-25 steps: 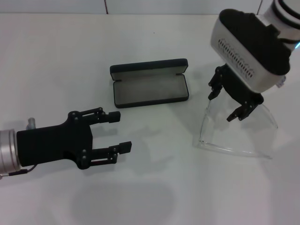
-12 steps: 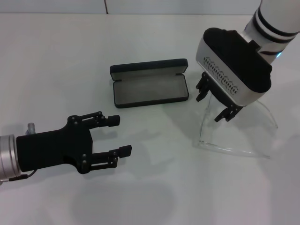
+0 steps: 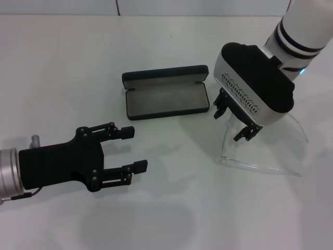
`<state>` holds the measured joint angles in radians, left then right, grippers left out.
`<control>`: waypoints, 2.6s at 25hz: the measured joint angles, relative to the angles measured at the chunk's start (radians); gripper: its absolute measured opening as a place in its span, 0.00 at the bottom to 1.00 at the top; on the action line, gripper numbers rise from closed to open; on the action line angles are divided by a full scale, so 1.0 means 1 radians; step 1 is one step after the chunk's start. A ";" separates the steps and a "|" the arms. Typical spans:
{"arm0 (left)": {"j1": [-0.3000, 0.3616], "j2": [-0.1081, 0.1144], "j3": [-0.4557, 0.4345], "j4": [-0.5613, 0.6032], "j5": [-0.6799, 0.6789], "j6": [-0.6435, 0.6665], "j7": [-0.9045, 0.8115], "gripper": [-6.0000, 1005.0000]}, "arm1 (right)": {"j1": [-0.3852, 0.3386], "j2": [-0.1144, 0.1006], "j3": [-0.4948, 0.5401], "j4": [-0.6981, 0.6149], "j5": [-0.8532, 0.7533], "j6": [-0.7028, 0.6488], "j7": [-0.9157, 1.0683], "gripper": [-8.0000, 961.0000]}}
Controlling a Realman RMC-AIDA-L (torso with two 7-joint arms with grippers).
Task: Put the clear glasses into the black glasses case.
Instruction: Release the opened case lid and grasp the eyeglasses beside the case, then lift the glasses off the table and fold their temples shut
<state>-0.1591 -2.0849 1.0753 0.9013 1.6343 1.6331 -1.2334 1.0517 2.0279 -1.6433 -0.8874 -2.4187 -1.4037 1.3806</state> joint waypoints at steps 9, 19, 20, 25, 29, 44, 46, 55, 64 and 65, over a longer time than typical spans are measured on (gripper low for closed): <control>-0.004 0.000 0.000 0.000 0.000 0.002 0.000 0.76 | 0.001 0.000 -0.010 0.007 0.004 0.019 -0.013 0.51; -0.005 0.000 0.000 0.001 -0.003 0.002 0.000 0.76 | -0.016 0.000 -0.026 -0.004 0.013 0.038 -0.046 0.49; -0.006 0.000 0.000 0.001 -0.003 0.002 0.000 0.76 | -0.016 0.000 -0.026 -0.004 0.013 0.038 -0.046 0.46; -0.009 0.000 -0.008 0.001 -0.004 0.002 0.000 0.76 | -0.016 0.000 -0.026 -0.002 0.013 0.040 -0.046 0.32; -0.010 -0.001 -0.015 0.001 -0.004 0.002 0.000 0.76 | -0.016 0.000 -0.023 -0.007 0.012 0.040 -0.041 0.19; 0.002 0.000 -0.072 -0.003 -0.084 0.009 0.003 0.76 | -0.076 -0.004 0.251 -0.166 0.054 -0.096 0.022 0.06; 0.003 -0.001 -0.094 -0.005 -0.125 0.022 0.006 0.76 | -0.097 -0.005 0.304 -0.186 0.076 -0.097 0.042 0.06; -0.027 -0.004 -0.094 -0.021 -0.436 0.092 0.002 0.71 | -0.241 -0.005 0.432 -0.186 0.373 -0.004 0.105 0.06; -0.185 -0.004 -0.087 -0.153 -0.537 0.119 0.050 0.45 | -0.328 -0.013 0.501 0.009 0.693 0.041 0.120 0.06; -0.208 -0.005 -0.070 -0.153 -0.540 0.121 0.050 0.41 | -0.329 -0.013 0.513 0.042 0.712 0.037 0.120 0.06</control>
<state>-0.3675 -2.0897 1.0052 0.7479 1.0944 1.7541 -1.1831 0.7226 2.0146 -1.1306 -0.8452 -1.7067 -1.3671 1.5004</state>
